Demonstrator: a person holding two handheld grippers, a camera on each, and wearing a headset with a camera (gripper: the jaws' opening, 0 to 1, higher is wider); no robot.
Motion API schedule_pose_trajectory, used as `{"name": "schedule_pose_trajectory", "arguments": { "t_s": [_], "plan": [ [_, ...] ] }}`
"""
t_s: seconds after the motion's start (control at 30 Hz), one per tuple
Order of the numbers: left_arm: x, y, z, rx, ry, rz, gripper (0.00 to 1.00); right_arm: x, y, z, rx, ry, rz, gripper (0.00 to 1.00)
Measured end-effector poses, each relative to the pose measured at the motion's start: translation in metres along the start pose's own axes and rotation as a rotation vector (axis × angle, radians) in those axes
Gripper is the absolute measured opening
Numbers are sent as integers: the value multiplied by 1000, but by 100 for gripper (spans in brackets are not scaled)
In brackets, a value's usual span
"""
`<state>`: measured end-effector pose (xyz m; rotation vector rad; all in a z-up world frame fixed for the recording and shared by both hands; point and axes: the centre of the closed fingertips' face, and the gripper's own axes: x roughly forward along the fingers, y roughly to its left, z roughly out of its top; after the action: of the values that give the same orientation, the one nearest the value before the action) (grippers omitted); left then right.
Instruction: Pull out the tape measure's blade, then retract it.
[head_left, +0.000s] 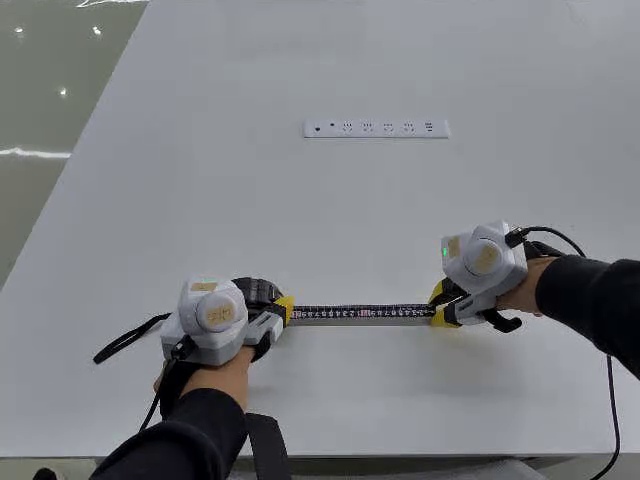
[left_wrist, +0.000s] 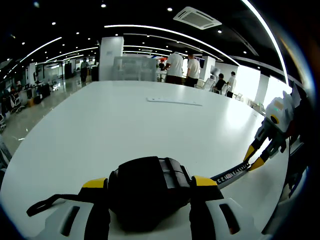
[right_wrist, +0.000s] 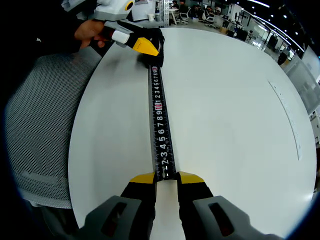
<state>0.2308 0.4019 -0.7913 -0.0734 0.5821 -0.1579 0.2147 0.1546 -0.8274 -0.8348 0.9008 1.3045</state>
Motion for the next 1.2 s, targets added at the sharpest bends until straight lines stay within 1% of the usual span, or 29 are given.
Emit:
{"name": "schedule_pose_trajectory", "arguments": {
  "t_s": [0.07,0.13,0.23,0.77,1.0,1.1,1.2],
  "plan": [
    [0,0,0,0,1,1,60,0,0,1,-10,-3,1,12],
    [0,0,0,0,0,1,60,1,0,2,-37,-7,4,12],
    [0,0,0,0,0,0,60,1,1,3,-45,-7,6,12],
    [0,0,0,-7,1,-6,61,5,1,11,-37,-19,10,12],
    [0,0,0,-10,1,-9,61,7,2,16,-21,-36,11,11],
    [0,0,0,-21,-2,-10,61,9,3,19,-30,-39,12,11],
    [0,0,0,-19,-2,-12,61,9,3,21,-34,-37,11,11]
  ]
}}
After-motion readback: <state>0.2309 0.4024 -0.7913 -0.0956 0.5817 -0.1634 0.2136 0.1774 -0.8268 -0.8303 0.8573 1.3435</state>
